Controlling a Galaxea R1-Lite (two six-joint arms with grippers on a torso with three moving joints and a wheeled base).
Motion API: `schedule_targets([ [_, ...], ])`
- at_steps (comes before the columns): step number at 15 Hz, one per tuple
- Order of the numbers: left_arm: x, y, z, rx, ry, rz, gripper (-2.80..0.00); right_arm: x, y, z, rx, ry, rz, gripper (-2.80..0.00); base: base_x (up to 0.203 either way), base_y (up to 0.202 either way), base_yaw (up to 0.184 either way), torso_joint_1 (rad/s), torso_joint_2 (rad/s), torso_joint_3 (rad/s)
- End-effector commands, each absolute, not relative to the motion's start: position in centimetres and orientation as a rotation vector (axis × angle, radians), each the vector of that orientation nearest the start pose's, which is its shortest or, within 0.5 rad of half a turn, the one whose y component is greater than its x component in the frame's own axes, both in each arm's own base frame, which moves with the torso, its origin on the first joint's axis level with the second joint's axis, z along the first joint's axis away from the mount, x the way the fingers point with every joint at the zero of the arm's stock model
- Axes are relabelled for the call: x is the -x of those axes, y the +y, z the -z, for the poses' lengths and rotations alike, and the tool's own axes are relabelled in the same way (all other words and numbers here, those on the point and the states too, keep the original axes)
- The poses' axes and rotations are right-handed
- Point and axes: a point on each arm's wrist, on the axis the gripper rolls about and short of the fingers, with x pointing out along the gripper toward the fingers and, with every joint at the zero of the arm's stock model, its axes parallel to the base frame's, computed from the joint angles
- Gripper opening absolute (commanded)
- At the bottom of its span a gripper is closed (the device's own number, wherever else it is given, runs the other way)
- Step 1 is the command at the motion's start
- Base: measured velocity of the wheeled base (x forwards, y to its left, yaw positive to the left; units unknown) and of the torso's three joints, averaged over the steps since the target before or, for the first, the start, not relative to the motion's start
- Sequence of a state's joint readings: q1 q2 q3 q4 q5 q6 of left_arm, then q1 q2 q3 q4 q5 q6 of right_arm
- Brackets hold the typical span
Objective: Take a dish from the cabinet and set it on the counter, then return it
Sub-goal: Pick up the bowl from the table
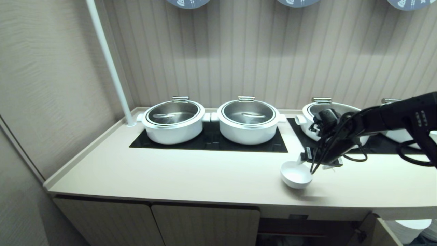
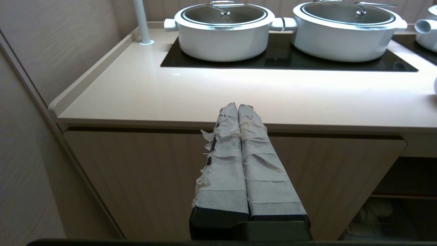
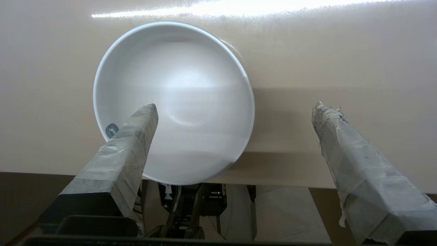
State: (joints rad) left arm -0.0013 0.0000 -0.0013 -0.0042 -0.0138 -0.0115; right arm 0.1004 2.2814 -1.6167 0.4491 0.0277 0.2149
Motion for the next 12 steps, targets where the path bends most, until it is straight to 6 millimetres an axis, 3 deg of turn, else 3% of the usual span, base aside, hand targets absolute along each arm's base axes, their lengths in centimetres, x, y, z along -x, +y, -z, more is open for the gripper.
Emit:
schedule_targets([
  [1,2.3,0.0,-7.6,0.012,-0.005,0.015,-2.80,-42.8,4.4,-7.4,-0.152,1.134,0.006,0.00,0.000,0.000,0.000,0.000,0.00,0.000],
  [7,2.3,0.0,-7.6,0.012,-0.006,0.015,-2.80,-43.7,4.5,-5.4,-0.160,1.120,-0.004,0.00,0.000,0.000,0.000,0.000,0.00,0.000],
  [12,2.3,0.0,-7.6,0.012,-0.006,0.015,-2.80,-43.7,4.7,-5.3,-0.161,1.121,-0.015,0.00,0.000,0.000,0.000,0.000,0.00,0.000],
])
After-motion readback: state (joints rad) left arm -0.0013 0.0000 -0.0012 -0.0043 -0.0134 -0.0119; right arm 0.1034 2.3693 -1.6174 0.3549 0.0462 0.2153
